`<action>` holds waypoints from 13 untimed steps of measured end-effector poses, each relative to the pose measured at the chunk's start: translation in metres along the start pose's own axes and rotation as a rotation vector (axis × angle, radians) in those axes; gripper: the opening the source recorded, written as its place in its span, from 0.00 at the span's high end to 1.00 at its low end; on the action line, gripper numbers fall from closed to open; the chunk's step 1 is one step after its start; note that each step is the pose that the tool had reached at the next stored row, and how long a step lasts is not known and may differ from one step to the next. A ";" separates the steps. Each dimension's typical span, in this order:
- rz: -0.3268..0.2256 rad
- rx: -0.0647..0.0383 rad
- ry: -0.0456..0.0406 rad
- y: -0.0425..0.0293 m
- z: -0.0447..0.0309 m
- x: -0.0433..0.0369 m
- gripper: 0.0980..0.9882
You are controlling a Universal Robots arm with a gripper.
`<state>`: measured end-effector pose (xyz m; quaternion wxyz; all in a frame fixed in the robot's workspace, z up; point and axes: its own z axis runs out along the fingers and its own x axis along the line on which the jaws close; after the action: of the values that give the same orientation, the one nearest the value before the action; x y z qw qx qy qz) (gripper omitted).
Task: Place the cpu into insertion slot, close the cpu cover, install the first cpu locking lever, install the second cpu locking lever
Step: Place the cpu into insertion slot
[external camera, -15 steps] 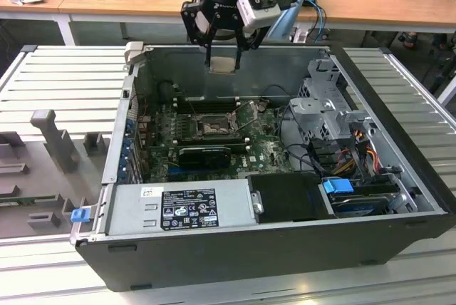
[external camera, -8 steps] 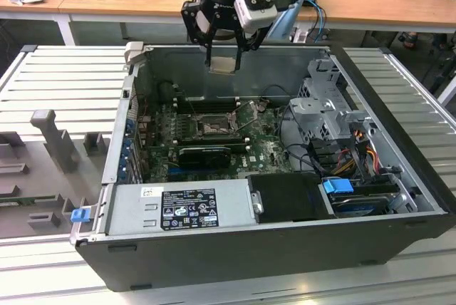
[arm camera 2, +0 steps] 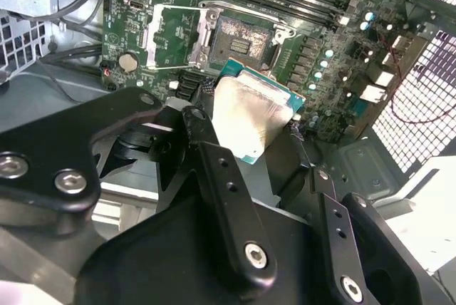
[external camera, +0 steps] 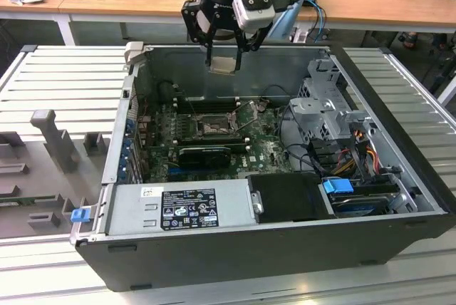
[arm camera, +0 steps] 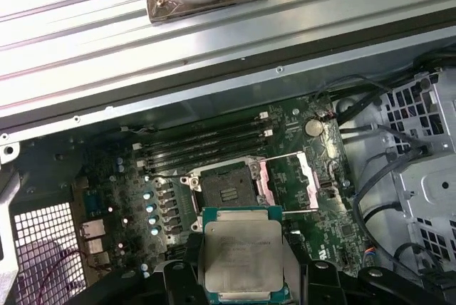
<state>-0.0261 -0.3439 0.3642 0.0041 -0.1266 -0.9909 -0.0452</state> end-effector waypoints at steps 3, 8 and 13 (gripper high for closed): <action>0.020 0.000 -0.0018 0.0000 0.0000 0.0000 0.52; 0.057 -0.001 -0.0051 0.0000 0.0001 0.0000 0.52; 0.073 -0.001 -0.0065 0.0000 0.0000 0.0000 0.52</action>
<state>-0.0261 -0.3439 0.3641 0.0025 -0.1630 -0.9856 -0.0453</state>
